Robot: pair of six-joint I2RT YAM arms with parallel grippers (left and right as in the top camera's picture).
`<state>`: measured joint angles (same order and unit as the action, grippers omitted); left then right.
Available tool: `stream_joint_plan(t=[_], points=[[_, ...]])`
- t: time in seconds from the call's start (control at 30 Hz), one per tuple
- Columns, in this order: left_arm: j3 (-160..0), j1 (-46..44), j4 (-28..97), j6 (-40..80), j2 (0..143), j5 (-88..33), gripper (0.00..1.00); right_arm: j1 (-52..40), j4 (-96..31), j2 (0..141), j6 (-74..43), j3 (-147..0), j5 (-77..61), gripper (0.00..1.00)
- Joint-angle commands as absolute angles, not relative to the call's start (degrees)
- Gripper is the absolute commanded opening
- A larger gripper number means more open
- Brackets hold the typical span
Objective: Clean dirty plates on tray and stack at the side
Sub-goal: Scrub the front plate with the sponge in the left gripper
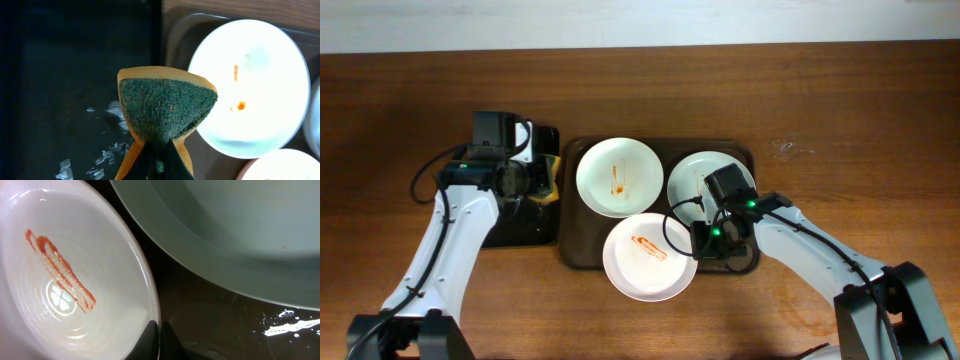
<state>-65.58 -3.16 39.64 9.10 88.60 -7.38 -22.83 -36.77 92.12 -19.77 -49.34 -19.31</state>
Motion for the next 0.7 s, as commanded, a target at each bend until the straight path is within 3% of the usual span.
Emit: stream_joint_plan(t=[0.0,0.1,0.27,0.37,0.67], points=[[-66.5,-4.32,39.57,9.85,88.12,-10.92,0.0,-23.29,-36.69,92.42,-20.25,-49.52,-18.41,0.04],[-66.48,-6.63,40.42,10.11,88.18,-21.8,0.0,-23.29,-36.91,92.42,-20.25,-49.52,-18.41,0.04],[-65.67,-19.86,40.49,16.1,88.38,-21.87,0.0,-23.29,-36.88,92.42,-20.25,-49.52,-18.41,0.04],[-64.66,-24.99,39.94,26.5,90.83,-21.85,0.0,-23.29,-36.88,92.42,-20.25,-49.52,-18.39,0.04],[-62.81,-28.12,32.05,35.42,101.19,-40.82,0.0,-23.29,-37.1,92.42,-20.25,-49.52,-18.39,0.04]])
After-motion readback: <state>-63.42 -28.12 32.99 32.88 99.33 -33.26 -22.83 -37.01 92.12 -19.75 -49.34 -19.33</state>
